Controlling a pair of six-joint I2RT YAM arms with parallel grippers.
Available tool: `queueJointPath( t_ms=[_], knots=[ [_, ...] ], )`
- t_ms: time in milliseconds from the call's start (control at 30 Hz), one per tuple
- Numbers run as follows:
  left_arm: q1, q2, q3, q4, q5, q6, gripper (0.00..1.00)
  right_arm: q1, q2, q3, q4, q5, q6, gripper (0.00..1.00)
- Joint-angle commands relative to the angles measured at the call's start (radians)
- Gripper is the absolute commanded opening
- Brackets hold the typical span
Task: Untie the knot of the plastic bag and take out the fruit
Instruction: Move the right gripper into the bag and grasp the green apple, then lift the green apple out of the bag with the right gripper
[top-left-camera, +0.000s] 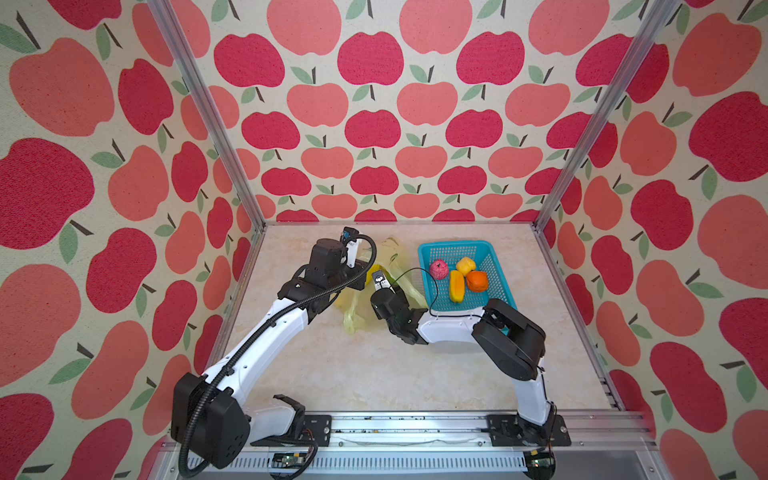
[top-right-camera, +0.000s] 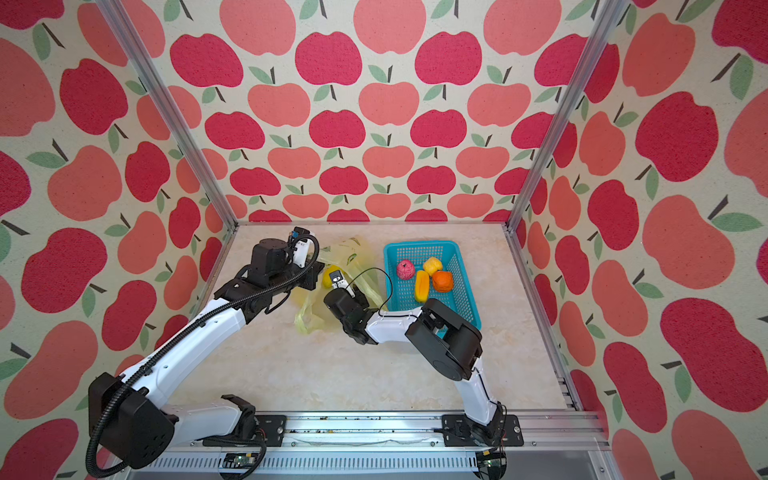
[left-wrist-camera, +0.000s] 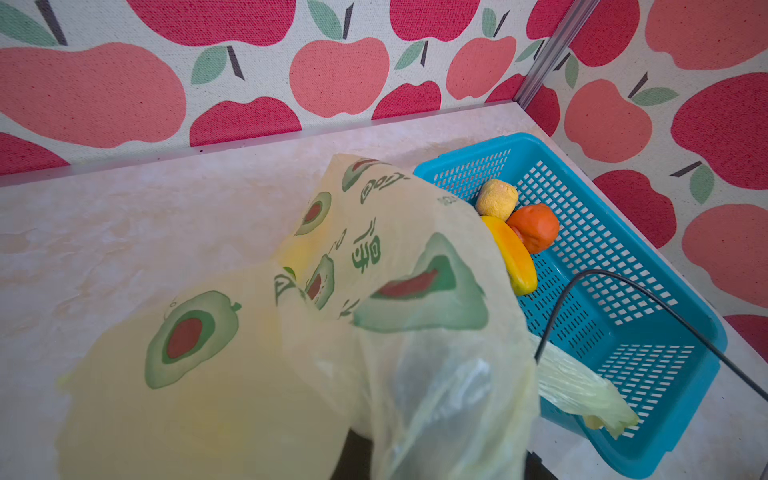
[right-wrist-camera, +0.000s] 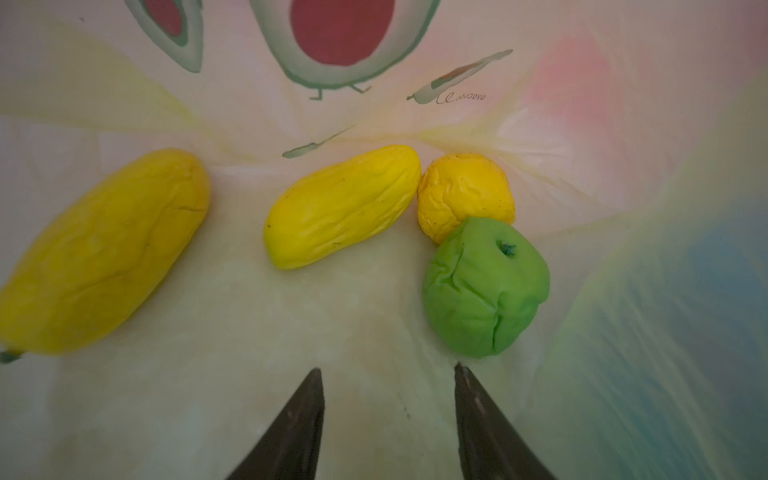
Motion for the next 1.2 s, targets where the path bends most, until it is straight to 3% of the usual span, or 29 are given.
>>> queueJointPath(
  t_ms=[0,100,300,467,667,833,933,1067,1167],
  knots=[
    [-0.003,-0.02,0.009,-0.002,0.016,0.009,0.0,-0.019,0.046,0.033,0.048,0.063,0.047,0.61],
    [-0.005,-0.019,0.01,-0.001,0.021,0.007,0.0,-0.041,0.075,0.051,0.067,0.082,0.074,0.72],
    [-0.013,-0.021,0.01,-0.002,0.021,0.01,0.0,-0.085,0.124,0.081,0.105,0.063,0.167,0.85],
    [-0.022,-0.02,0.012,0.0,0.023,0.012,0.0,-0.118,0.165,0.127,0.079,0.039,0.238,0.89],
    [-0.03,-0.026,0.013,0.0,0.028,0.018,0.0,-0.156,0.185,0.178,-0.022,-0.027,0.359,0.86],
    [-0.032,-0.051,0.001,0.004,0.029,0.019,0.0,-0.186,0.197,0.203,-0.056,-0.106,0.402,0.68],
    [-0.033,-0.061,-0.002,0.006,0.034,0.018,0.0,-0.191,0.199,0.209,-0.075,-0.118,0.408,0.64],
    [-0.034,-0.066,-0.003,0.005,0.034,0.018,0.0,-0.196,0.194,0.216,-0.087,-0.14,0.406,0.64],
    [-0.034,-0.071,-0.005,0.006,0.03,0.019,0.0,-0.197,0.197,0.23,-0.107,-0.141,0.397,0.71]
  ],
)
